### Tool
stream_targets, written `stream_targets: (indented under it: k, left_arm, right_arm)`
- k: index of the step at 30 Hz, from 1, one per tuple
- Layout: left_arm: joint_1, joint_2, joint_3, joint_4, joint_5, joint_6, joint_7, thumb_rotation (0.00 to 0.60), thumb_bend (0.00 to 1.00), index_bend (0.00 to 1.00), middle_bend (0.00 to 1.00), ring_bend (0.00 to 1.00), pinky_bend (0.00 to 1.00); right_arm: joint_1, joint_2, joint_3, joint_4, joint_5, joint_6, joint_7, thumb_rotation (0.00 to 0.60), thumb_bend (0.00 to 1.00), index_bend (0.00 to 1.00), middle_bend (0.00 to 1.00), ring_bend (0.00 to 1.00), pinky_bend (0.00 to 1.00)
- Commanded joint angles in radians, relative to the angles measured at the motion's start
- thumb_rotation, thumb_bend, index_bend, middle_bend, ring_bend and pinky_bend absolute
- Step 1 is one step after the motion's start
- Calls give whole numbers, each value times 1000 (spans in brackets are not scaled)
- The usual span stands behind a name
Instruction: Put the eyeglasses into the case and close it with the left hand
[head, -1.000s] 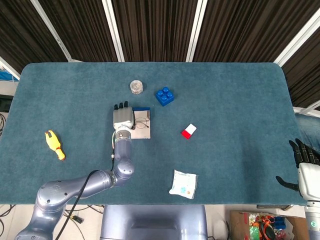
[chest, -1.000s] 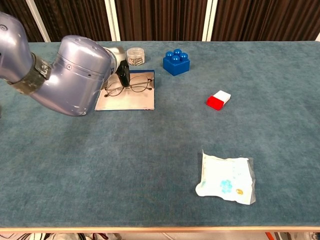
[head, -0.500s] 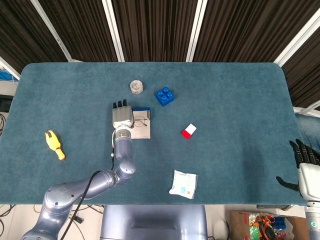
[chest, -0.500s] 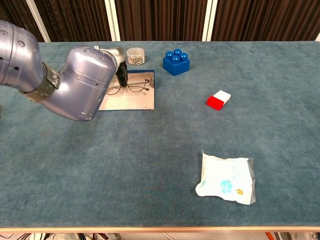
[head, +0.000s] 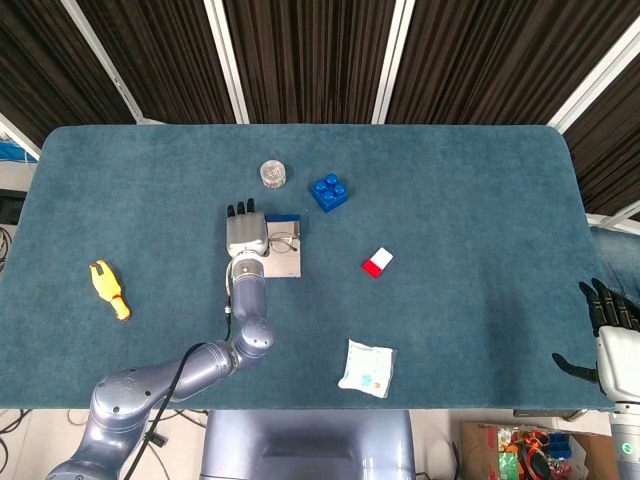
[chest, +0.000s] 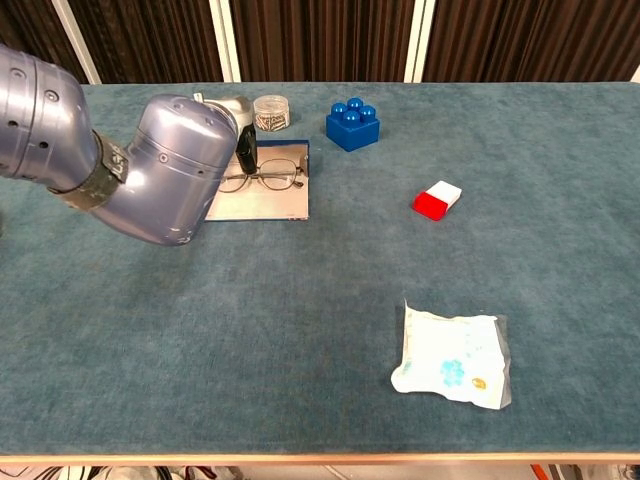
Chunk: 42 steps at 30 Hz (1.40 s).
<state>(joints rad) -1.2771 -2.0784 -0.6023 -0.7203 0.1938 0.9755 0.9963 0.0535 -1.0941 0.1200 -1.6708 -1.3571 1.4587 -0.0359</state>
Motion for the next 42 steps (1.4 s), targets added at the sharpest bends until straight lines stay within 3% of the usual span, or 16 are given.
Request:
stream_targets:
  k: [1,12,19,21,23,25,28,33,42]
  left_arm:
    - [3,-2,-5,-3,2,3,7,600,434,465,30,0,0]
    - [14,24,-7,-87,49,58,11,600,433,451,27,0,0]
    - [95,128,39,-325,120,182,18,600,434,445,32,0,2]
    - [131,166,60,-406,144,208,9,600,434,398,53,1,68]
    - [178,212,88,-501,164,223,-4,600,435,317,89,52,225]
    - [213,247,106,-569,174,223,-23,600,440,197,156,232,443]
    - [268,295,129,-662,189,207,-72,600,445,71,313,481,606]
    - [317,344,170,-742,164,146,-109,600,452,3,533,588,664]
    - [317,357,219,-760,64,75,-98,600,455,0,603,623,680]
  right_arm:
    - [0,1,0,-1,1,0,0,600,24,25,0,83,224]
    - [0,1,2,-3,5,-1,2,600,24,25,0,83,224]
    - [-1,-1,2,-2,0,5,1,600,24,26,0,84,225]
    - [-1,-2,2,-3,5,4,0,600,26,28,0,84,225]
    - [-1,-3,4,-4,10,3,-2,600,30,32,0,84,224]
    - [-1,-4,6,-5,10,6,-3,600,31,33,0,84,224]
    - [-3,-8,5,-4,8,12,-8,600,31,33,0,84,225]
    - [-3,-11,7,-4,13,11,-14,600,31,34,0,83,225]
    - [-2,-9,7,-5,17,7,-13,600,31,34,0,84,225]
